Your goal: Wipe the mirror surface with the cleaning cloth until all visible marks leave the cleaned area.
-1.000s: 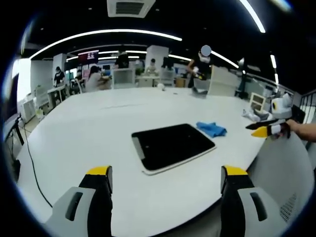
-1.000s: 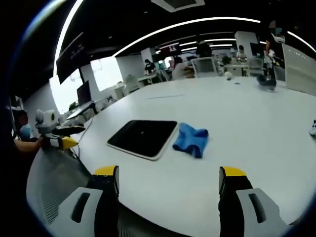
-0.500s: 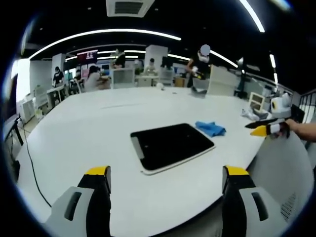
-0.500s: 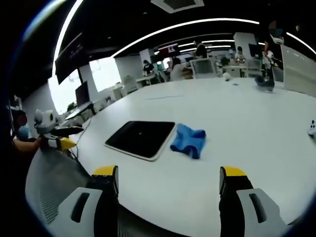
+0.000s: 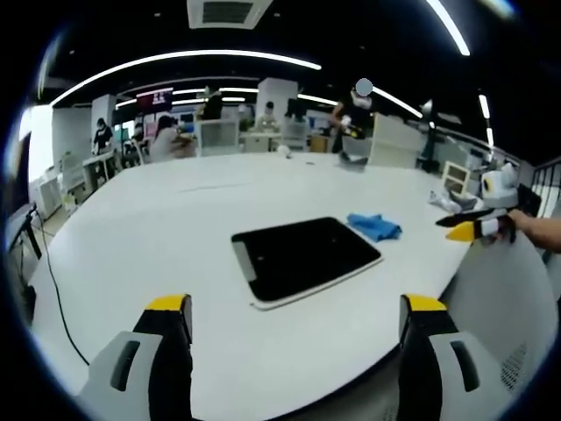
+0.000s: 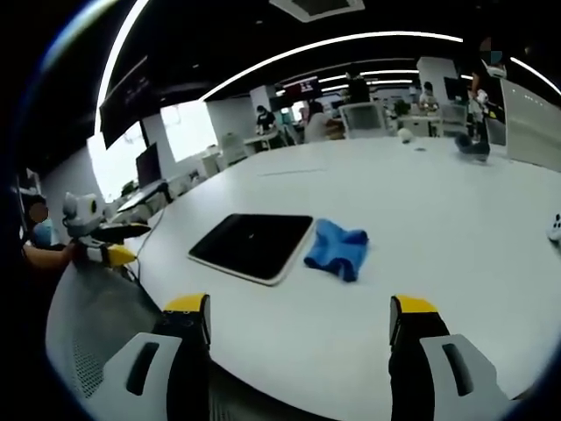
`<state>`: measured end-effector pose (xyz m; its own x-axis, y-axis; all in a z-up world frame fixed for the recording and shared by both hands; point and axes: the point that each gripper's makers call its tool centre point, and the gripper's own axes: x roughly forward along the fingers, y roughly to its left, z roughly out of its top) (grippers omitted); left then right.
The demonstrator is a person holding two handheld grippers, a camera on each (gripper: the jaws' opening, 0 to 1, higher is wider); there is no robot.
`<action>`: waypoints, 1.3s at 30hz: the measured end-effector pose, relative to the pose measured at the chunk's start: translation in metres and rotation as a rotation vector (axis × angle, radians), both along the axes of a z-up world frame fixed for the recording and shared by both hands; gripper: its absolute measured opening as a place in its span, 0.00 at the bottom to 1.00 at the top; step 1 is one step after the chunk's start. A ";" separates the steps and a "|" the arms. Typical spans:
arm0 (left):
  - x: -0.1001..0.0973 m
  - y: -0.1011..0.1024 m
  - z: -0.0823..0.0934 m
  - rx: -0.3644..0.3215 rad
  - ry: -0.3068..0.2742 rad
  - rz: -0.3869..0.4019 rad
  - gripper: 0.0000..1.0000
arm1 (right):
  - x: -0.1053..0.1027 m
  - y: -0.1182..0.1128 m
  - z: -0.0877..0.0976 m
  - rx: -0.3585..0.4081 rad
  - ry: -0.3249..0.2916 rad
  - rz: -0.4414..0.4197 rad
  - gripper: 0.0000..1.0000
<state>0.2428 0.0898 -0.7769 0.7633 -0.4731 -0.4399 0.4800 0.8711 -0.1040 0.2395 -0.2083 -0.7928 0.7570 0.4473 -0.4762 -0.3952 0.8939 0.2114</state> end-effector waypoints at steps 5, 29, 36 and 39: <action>0.000 0.001 -0.001 0.002 0.001 0.003 0.99 | -0.001 0.001 -0.001 -0.003 0.004 0.007 0.83; -0.001 0.003 0.004 -0.034 -0.017 0.014 0.99 | 0.008 0.007 0.012 -0.087 -0.036 0.053 0.85; 0.001 0.003 0.010 -0.058 -0.045 0.022 0.99 | 0.021 0.009 0.035 -0.116 -0.076 0.076 0.87; 0.002 0.004 0.013 -0.070 -0.058 0.033 0.99 | 0.028 0.012 0.040 -0.153 -0.096 0.100 0.90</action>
